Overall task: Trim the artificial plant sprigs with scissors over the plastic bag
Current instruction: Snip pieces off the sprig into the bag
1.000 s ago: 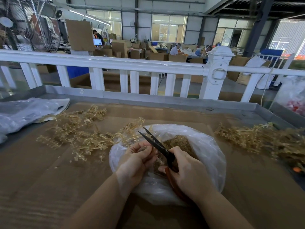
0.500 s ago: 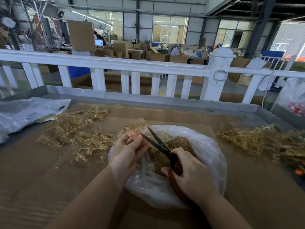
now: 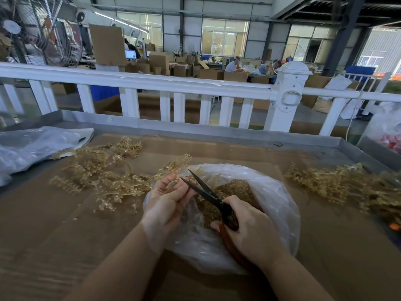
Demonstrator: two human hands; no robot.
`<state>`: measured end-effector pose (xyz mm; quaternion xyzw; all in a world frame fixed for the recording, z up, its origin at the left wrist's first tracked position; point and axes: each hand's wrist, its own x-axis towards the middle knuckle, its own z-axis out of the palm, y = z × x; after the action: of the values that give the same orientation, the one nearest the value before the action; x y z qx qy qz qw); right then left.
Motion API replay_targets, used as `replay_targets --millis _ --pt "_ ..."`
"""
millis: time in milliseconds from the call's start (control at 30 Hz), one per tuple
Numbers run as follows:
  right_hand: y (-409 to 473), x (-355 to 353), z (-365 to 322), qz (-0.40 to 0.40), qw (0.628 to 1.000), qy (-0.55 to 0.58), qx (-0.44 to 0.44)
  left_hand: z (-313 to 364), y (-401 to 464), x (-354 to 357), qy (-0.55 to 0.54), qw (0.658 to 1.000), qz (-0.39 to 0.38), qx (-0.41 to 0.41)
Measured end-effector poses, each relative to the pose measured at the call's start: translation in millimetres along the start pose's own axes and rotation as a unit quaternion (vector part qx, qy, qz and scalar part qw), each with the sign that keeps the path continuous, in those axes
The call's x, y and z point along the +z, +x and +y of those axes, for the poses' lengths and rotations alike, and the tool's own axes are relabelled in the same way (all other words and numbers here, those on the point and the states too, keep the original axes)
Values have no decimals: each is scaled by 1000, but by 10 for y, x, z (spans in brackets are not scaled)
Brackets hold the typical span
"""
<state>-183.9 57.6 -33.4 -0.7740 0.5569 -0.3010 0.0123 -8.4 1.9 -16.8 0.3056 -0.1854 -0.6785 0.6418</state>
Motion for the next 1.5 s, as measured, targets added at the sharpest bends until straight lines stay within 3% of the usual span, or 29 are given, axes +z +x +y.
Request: replay_targets --millis 867,1500 --pt "22 52 34 -31 997 -72 -17 -128 115 -16 -12 999 46 -19" --pt "31 130 44 6 996 -90 -20 -170 145 -25 -2 997 72 15"
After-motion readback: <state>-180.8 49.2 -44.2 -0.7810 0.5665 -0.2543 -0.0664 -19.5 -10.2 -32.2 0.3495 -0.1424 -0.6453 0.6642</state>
